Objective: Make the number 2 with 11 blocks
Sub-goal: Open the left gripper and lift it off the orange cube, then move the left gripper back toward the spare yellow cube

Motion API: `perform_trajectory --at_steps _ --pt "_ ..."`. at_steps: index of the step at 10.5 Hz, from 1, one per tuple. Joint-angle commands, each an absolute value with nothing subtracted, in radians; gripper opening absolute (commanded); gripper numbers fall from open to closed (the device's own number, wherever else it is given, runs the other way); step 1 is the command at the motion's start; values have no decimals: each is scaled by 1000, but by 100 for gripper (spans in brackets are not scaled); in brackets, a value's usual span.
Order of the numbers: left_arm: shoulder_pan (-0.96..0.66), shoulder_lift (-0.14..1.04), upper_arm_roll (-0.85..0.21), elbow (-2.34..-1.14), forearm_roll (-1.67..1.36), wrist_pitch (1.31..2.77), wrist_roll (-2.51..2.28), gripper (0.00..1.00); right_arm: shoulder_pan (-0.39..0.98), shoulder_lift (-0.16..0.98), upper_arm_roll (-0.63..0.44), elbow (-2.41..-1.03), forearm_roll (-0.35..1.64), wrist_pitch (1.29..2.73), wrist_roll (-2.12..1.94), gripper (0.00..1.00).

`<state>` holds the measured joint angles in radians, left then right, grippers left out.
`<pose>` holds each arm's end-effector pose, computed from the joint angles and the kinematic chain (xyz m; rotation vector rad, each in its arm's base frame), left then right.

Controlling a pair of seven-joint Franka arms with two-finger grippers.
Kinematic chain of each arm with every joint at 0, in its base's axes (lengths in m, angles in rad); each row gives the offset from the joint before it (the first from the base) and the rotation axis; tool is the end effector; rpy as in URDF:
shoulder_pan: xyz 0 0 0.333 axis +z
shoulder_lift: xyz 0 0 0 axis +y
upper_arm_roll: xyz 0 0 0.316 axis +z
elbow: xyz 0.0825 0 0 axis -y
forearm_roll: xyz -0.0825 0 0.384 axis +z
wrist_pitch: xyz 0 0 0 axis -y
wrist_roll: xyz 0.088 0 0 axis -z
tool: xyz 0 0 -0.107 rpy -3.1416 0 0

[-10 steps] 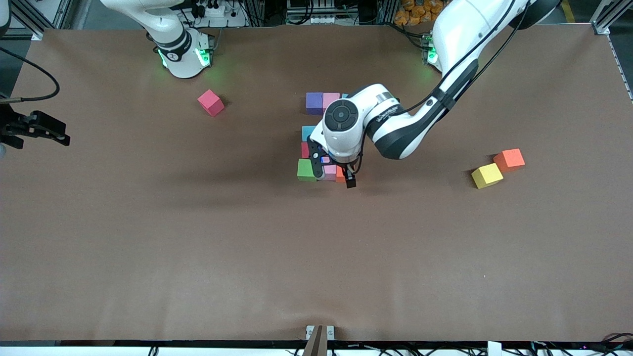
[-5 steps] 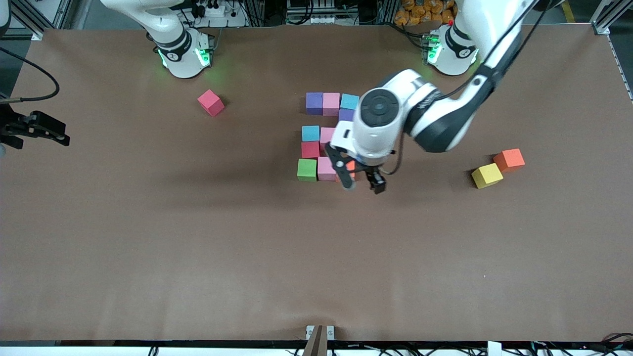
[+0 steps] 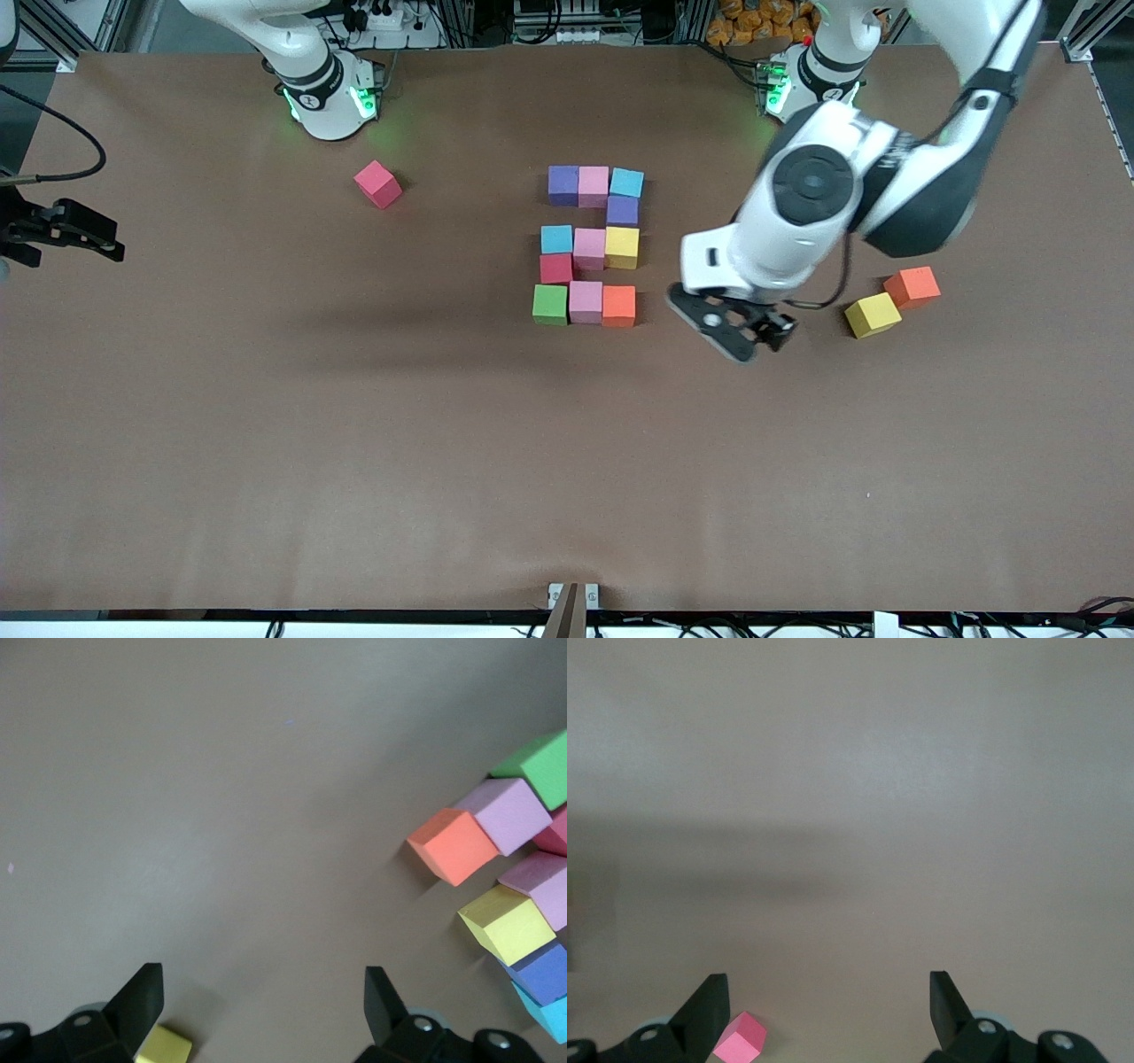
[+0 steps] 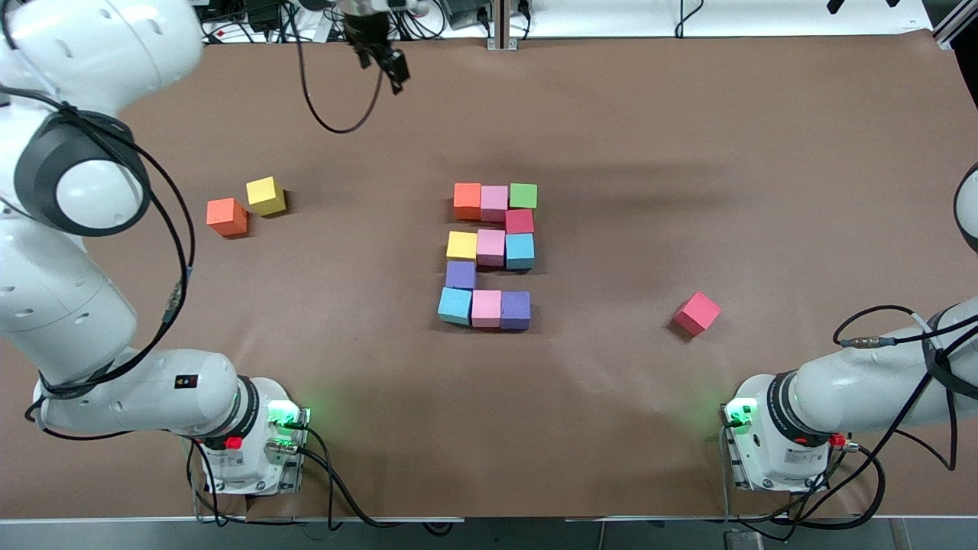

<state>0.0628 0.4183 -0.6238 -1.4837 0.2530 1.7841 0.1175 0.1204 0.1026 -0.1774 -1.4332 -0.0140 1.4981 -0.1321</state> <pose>0.6010 -0.2803 0.4661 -2.9372 1.0730 0.0564 0.5780 -0.0287 0.6255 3.1103 0.1166 -0.0606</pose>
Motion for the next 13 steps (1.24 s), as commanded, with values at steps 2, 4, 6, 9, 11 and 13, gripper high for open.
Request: perform_trajectory --at_steps 2,4,6,9,11,13 --pt "222 359 -626 -1477 216 1685 59 100 112 77 -170 -1456 -15 1505 -144 100" --pt "305 356 -626 -1479 222 1668 55 100 112 77 -170 -1456 -15 1505 -144 100" --pt "339 310 -624 -1477 222 1640 55 100 112 78 -170 -1456 -15 1505 -144 100" --pt "365 259 -618 -1479 212 1621 -17 100 113 78 -170 -1454 -15 1505 -144 100" --pt "374 255 -617 -1482 222 1595 -5 100 112 78 -170 -1454 -14 1505 -144 100" --pt "384 252 -620 -1479 224 1595 -5 100 112 78 -170 -1454 -14 1505 -144 100"
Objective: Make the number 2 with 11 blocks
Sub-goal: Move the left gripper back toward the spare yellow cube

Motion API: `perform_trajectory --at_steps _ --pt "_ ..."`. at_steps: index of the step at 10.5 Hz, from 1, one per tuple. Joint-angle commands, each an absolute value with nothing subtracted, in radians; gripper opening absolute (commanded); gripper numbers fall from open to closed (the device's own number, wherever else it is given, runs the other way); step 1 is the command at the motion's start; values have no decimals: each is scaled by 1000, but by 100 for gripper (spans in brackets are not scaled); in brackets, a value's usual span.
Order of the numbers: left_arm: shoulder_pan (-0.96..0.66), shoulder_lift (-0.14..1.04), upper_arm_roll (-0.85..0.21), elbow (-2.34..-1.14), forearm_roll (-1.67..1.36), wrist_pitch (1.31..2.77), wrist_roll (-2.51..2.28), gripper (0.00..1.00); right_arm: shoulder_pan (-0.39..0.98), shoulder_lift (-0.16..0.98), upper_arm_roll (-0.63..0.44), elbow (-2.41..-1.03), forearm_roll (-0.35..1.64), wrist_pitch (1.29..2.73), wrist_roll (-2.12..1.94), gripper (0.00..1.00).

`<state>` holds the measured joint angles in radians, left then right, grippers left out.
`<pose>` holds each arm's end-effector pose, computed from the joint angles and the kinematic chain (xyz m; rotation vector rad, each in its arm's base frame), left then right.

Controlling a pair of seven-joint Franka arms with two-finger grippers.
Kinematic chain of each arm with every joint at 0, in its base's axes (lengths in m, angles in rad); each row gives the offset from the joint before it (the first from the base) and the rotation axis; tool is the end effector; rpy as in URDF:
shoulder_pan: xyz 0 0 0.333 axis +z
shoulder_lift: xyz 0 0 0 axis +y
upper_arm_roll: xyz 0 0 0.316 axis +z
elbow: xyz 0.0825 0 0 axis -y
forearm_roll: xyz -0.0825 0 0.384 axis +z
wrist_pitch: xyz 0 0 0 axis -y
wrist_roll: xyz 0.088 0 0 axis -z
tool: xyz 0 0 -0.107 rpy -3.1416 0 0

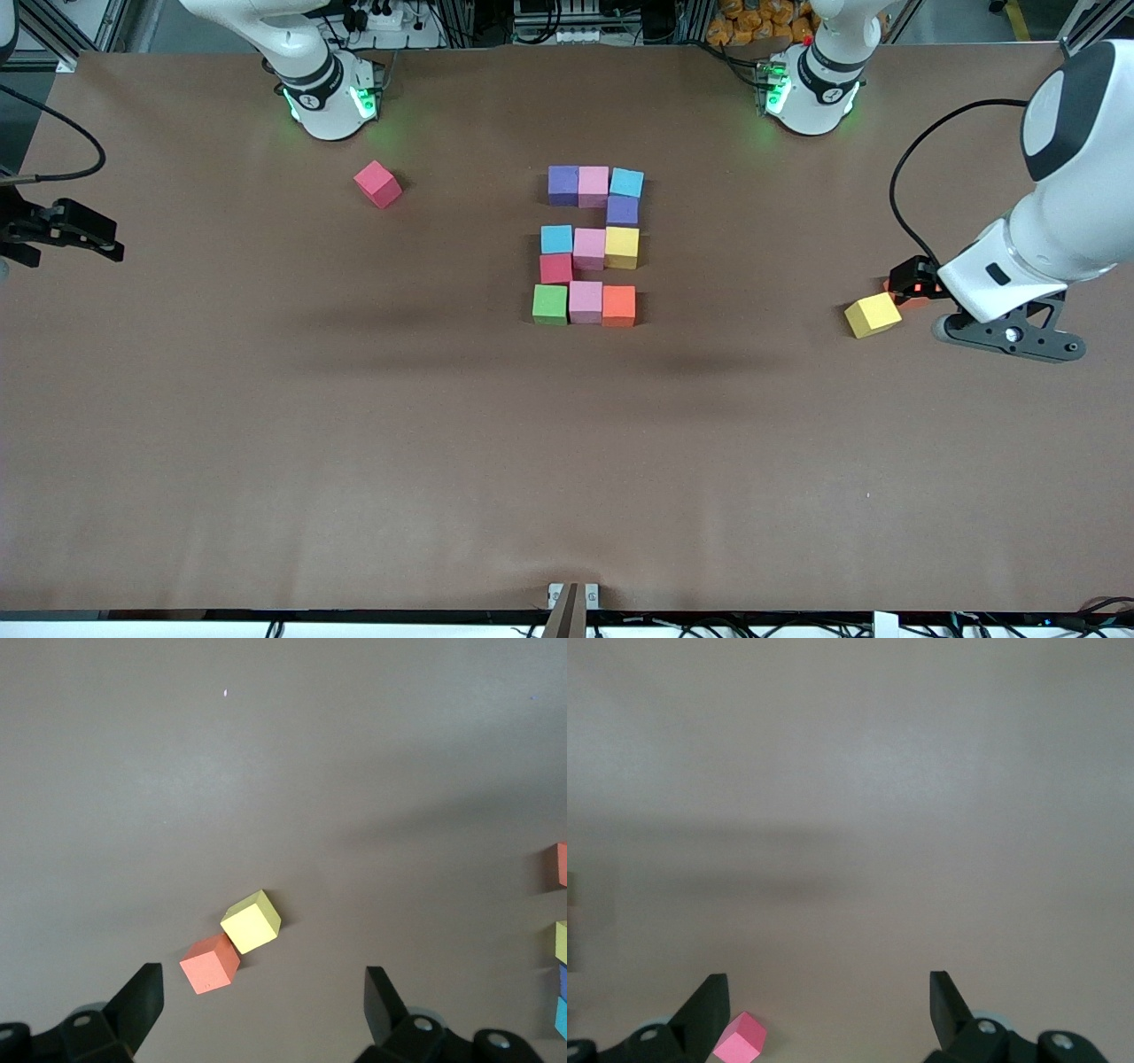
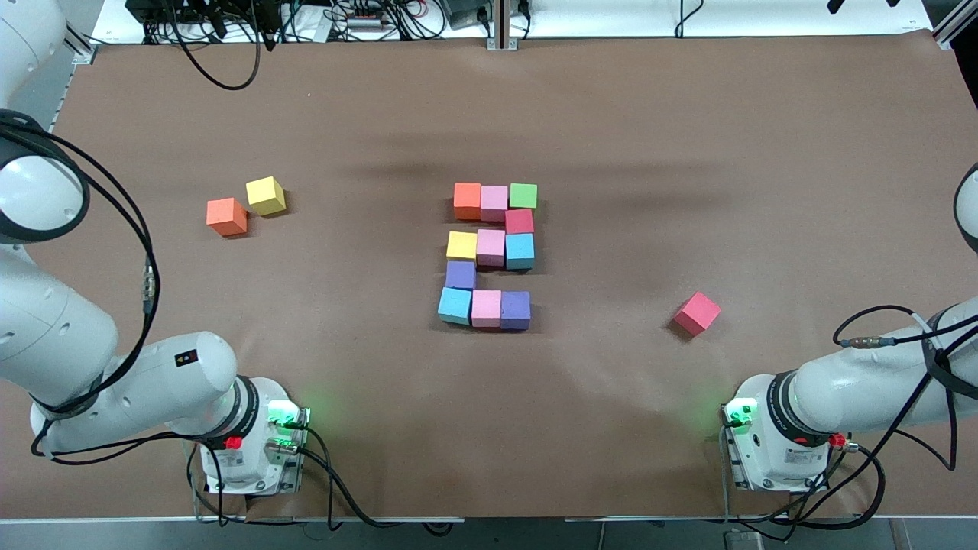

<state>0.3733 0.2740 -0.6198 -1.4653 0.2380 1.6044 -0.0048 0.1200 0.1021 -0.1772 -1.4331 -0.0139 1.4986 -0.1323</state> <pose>0.6178 -0.0843 0.5410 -3.0272 0.3784 0.1125 0.5780 -0.0289 0.6258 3.1104 0.1166 -0.0589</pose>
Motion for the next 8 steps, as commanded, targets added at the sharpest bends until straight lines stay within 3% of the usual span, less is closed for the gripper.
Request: perform_trajectory --at_steps 1,8 --pt "383 244 -623 -1479 224 1595 -24 100 113 78 -169 -1454 -14 1505 -144 100" --pt "425 219 -535 -1477 242 1595 -55 100 87 74 -172 -1453 14 1502 -146 100"
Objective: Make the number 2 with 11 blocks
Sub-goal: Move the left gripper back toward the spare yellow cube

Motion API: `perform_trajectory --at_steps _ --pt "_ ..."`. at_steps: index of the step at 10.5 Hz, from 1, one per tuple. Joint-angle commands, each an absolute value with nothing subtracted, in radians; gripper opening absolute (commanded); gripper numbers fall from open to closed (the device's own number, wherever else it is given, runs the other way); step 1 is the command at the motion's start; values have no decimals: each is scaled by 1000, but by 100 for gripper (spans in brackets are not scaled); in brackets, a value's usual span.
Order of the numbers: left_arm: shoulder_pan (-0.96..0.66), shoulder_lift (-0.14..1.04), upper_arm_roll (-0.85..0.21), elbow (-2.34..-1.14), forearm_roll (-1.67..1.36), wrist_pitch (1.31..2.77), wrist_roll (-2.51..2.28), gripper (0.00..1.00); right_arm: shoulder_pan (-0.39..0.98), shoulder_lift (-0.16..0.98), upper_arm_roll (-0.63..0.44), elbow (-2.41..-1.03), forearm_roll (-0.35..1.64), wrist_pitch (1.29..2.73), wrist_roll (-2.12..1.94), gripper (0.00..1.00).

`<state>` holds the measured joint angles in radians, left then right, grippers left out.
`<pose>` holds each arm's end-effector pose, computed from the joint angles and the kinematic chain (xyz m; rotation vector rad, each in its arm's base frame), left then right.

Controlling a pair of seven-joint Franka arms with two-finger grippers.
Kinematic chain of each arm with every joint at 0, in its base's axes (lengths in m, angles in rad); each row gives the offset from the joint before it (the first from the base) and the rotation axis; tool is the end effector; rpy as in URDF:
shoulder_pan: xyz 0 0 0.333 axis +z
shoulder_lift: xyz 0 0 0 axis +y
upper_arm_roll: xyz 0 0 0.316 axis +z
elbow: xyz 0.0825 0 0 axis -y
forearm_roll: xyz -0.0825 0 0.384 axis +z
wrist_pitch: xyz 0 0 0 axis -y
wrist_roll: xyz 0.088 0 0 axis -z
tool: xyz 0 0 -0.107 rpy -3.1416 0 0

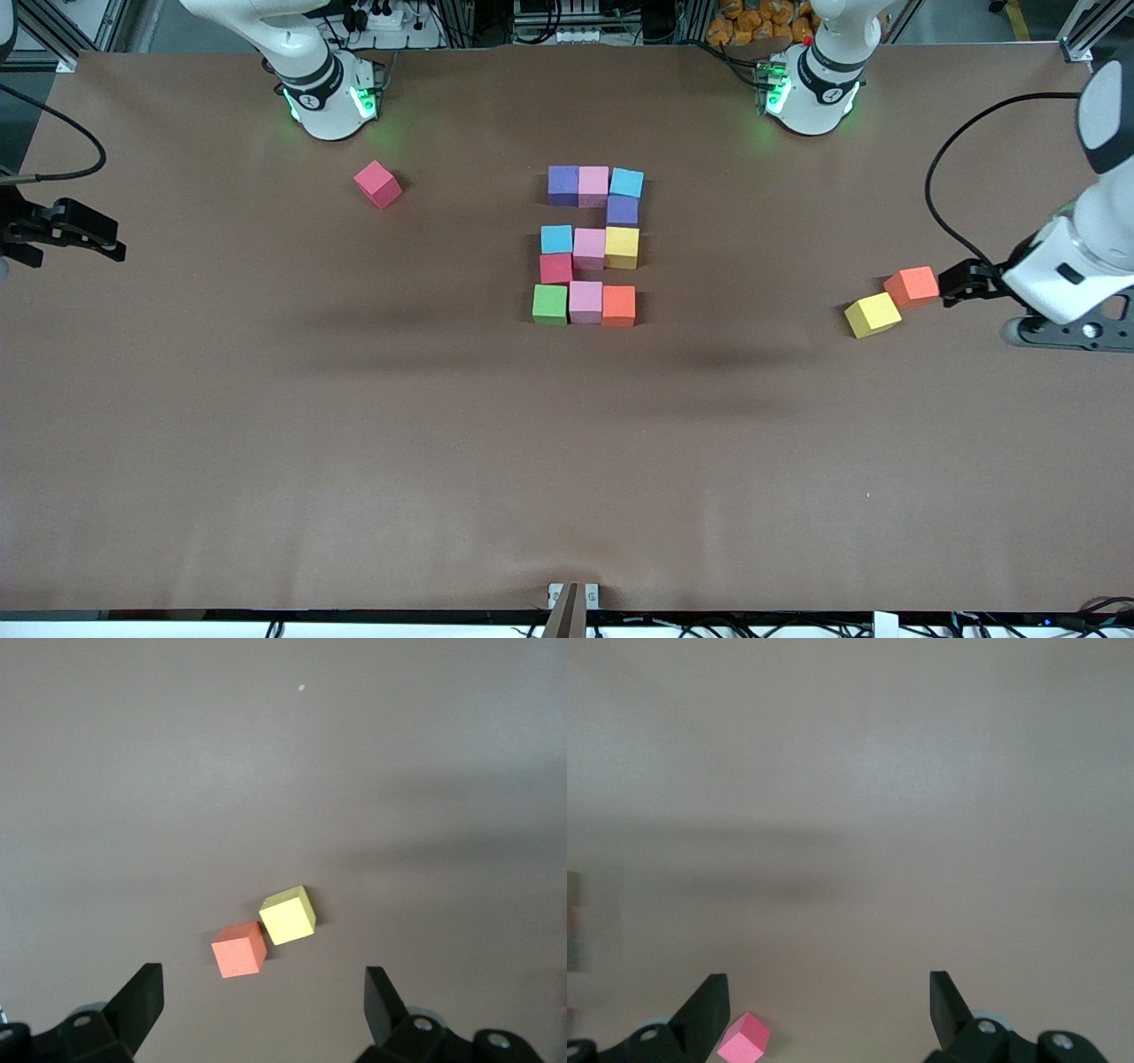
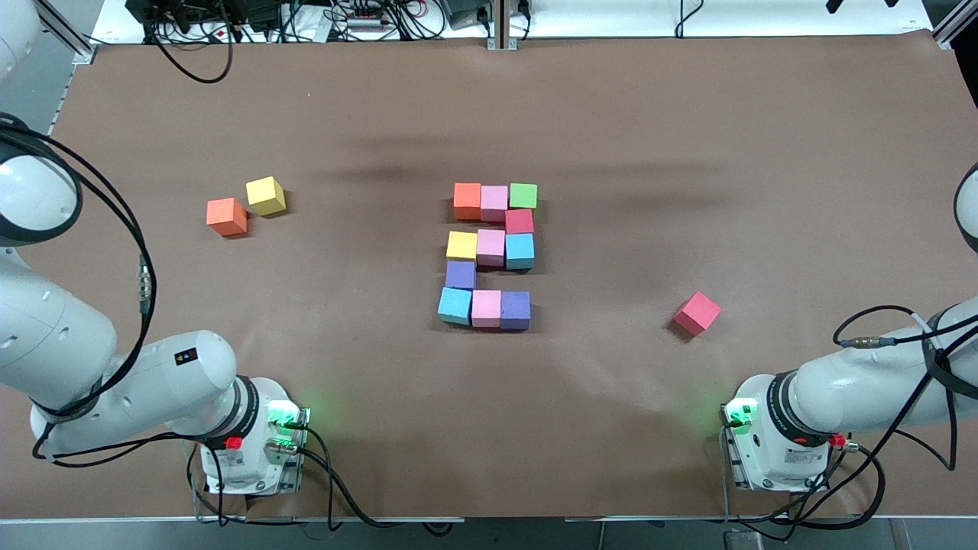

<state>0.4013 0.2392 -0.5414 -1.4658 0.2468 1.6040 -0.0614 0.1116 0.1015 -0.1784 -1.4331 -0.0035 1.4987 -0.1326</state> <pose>0.6183 -0.0260 0.5544 -3.0081 0.1304 0.0818 0.5776 -0.0332 0.6262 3.1214 0.1034 -0.0566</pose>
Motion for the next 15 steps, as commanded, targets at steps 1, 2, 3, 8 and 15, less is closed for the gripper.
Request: perform_trajectory --at_steps 1,2,3,8,15 --pt "443 219 -535 -1477 232 1595 -55 100 84 74 -172 -1453 14 1502 -146 100" --pt "462 219 -535 -1476 218 1595 -55 100 84 74 -172 -1453 14 1502 -146 100" --pt "483 219 -535 -1476 184 1595 -55 100 86 75 -170 -1453 14 1502 -146 100" --pt "535 212 -540 -1460 121 1595 -139 100 84 74 -172 -1453 14 1496 -146 100" --pt "535 195 -537 -1488 136 1566 -226 100 80 77 -166 -1451 14 1502 -144 100"
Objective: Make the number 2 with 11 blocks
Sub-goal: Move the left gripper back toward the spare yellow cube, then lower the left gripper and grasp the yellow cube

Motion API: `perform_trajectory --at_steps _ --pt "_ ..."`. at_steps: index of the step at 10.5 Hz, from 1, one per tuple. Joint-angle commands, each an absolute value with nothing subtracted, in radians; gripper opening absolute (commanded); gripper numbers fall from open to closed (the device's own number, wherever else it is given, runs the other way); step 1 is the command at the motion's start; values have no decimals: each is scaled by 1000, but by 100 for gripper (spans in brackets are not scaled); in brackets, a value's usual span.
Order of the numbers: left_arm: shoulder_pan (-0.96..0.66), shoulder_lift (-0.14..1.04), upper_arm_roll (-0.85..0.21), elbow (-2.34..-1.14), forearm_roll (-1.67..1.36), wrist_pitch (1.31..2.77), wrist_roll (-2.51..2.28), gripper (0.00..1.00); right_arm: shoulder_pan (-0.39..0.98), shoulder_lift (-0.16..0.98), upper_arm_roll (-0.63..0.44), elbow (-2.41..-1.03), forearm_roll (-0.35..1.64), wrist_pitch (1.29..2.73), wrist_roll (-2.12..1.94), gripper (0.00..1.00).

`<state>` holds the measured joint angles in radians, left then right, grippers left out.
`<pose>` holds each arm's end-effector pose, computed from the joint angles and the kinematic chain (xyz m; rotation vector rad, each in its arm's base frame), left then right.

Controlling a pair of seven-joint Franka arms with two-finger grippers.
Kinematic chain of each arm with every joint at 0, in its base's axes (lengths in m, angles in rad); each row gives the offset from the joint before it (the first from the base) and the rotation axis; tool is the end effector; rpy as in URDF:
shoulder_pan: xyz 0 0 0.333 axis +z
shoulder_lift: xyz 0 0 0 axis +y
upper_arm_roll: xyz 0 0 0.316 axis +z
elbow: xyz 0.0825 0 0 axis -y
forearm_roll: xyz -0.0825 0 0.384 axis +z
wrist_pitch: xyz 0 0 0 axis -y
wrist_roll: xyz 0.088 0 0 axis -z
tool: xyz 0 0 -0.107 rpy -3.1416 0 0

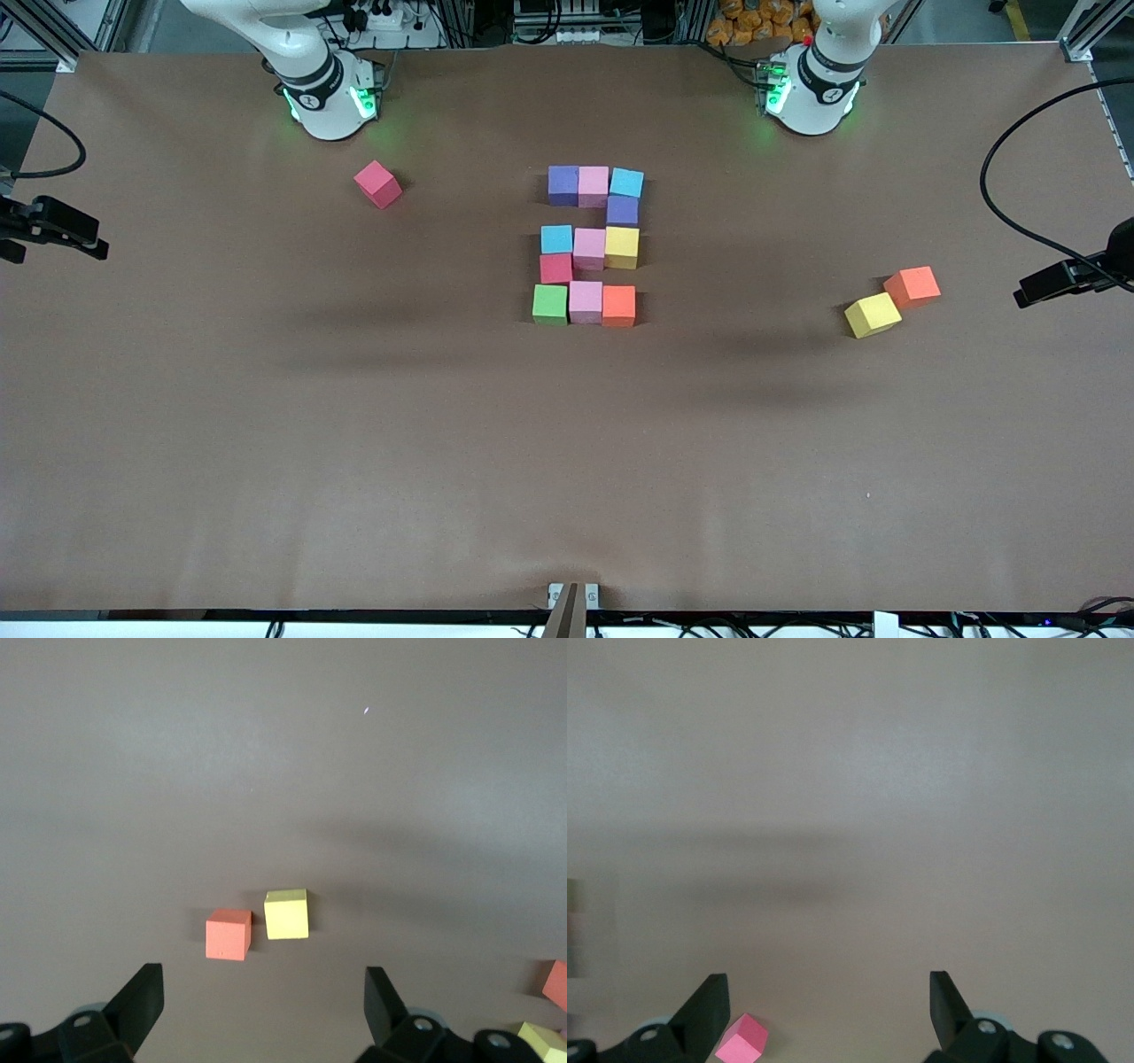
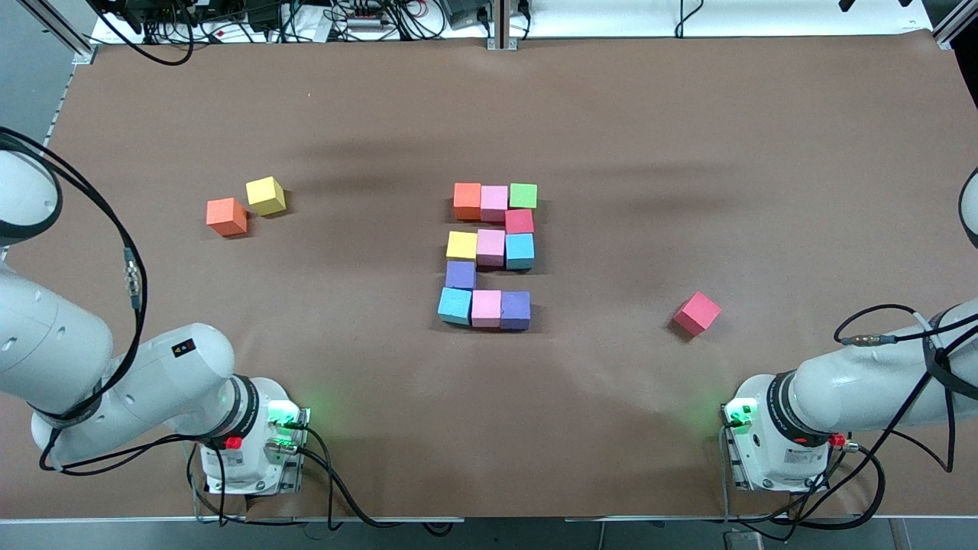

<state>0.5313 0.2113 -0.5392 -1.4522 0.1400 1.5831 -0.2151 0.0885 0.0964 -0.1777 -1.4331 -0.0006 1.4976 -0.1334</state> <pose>0.6092 0.0421 0.5735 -3.0866 -0.3237 0.0729 0.5751 -0.0460 0.6290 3.1263 0.0699 -0.0503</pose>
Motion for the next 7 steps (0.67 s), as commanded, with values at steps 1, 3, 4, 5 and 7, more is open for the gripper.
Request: perform_trajectory --at_steps 1,3,4,5,7 --pt "537 199 -535 -1506 135 1566 -224 100 78 77 -166 -1451 14 1499 -146 100" --pt "538 192 -535 -1546 126 1566 -253 100 78 77 -166 -1451 14 1497 -146 100" --pt "538 192 -535 -1555 127 1568 -256 100 78 77 -166 -1451 14 1496 -146 100" --pt "540 198 -535 -1560 127 1569 -255 100 78 77 -166 -1451 14 1497 -146 100" --pt "537 198 -535 -1613 111 1583 -268 100 80 78 -166 -1451 14 1499 -146 100"
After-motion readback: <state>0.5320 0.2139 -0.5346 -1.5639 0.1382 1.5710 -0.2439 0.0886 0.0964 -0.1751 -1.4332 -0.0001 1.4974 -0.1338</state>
